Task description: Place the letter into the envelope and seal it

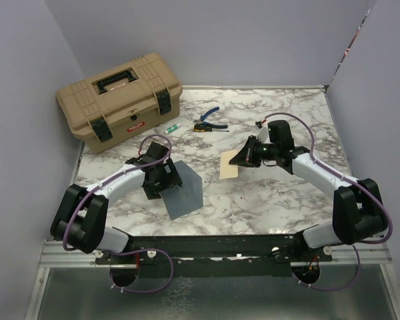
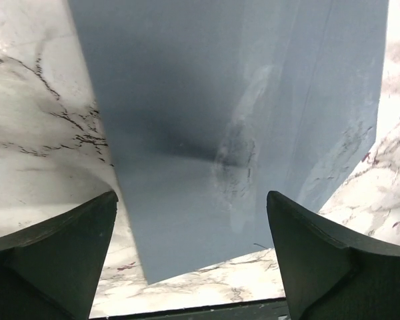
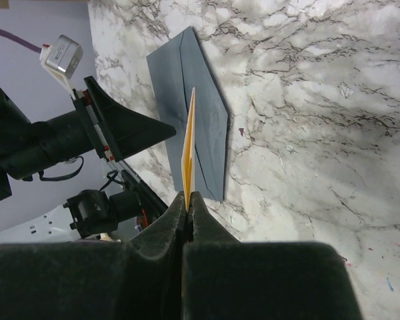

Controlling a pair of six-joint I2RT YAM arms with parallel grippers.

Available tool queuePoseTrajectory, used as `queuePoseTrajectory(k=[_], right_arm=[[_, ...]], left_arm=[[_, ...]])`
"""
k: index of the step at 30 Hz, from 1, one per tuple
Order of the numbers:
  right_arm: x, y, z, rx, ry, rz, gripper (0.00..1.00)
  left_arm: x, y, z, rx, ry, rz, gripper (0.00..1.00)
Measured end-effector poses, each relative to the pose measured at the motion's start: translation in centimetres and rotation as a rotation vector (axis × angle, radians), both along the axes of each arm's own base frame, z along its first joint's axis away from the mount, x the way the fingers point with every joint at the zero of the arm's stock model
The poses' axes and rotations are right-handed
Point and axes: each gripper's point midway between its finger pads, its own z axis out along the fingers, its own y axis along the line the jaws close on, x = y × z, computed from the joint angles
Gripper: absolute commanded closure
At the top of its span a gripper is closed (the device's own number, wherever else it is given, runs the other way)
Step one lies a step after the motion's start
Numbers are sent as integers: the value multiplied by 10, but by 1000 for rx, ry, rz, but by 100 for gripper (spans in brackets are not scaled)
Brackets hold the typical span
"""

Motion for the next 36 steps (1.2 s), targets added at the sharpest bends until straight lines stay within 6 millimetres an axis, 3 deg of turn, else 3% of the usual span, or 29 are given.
queuePoseTrajectory(k=[9, 21, 26, 32, 36], right_arm=[[-2, 2, 1, 7, -20, 32, 100], [-11, 13, -20, -7, 19, 103, 100], [-17, 22, -38, -27, 46, 139, 100], [-23, 18, -60, -74, 94, 109, 100], [-31, 12, -77, -100, 143, 74, 100]], left_arm=[[17, -8, -3, 20, -11, 17, 7], [67, -77, 7, -90, -138, -86, 12], [70, -92, 9, -128, -142, -68, 12], [65, -95, 10, -154, -141, -35, 12], [59, -93, 9, -167, -137, -20, 26]])
